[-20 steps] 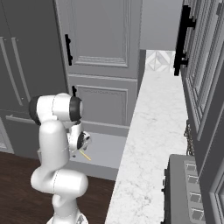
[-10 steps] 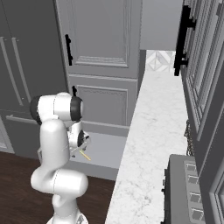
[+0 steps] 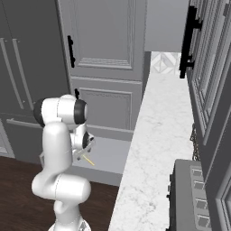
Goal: Take a straw from the drawer in front and place it inside the glass cup on the dining counter.
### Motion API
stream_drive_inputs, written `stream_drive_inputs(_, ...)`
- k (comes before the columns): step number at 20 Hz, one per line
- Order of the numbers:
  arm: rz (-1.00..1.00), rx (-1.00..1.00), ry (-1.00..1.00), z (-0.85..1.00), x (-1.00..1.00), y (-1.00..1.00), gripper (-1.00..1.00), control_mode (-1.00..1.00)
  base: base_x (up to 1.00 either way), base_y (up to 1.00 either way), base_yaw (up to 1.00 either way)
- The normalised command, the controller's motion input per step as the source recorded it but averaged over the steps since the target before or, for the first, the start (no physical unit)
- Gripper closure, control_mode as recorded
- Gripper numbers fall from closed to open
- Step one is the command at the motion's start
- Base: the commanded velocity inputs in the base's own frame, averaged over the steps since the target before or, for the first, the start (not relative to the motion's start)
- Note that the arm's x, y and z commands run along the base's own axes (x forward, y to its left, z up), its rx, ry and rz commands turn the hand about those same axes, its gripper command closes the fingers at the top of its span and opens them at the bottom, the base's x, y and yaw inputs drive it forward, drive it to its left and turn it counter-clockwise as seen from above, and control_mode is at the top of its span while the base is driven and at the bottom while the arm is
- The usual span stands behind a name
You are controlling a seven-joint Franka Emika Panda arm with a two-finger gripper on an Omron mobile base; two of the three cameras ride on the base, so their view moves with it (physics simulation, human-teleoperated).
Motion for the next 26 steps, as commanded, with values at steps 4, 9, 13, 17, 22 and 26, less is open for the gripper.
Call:
stream_drive_inputs(4, -0.04, 0.0, -0.08, -0.04, 0.26, -0.1, -1.0, -1.0, 0.0, 0.0, 0.0)
stream_drive_inputs(9, -0.06, 0.0, -0.02, -0.21, 0.21, -0.01, -1.0, -1.0, 0.0, 0.0, 0.0)
stream_drive_inputs(13, -0.05, 0.0, 0.0, -0.25, 0.05, 0.0, -1.0, -1.0, 0.0, 0.0, 0.0)
stream_drive_inputs(17, -0.04, 0.0, -0.01, -0.14, -0.16, 0.0, -1.0, -1.0, 0.0, 0.0, 0.0)
stream_drive_inputs(22, -0.02, 0.0, 0.0, -0.27, -0.02, 0.0, -1.0, -1.0, 0.0, 0.0, 0.0)
stream_drive_inputs(26, 0.0, 0.0, 0.0, -0.39, 0.01, 0.0, -1.0, -1.0, 0.0, 0.0, 0.0)
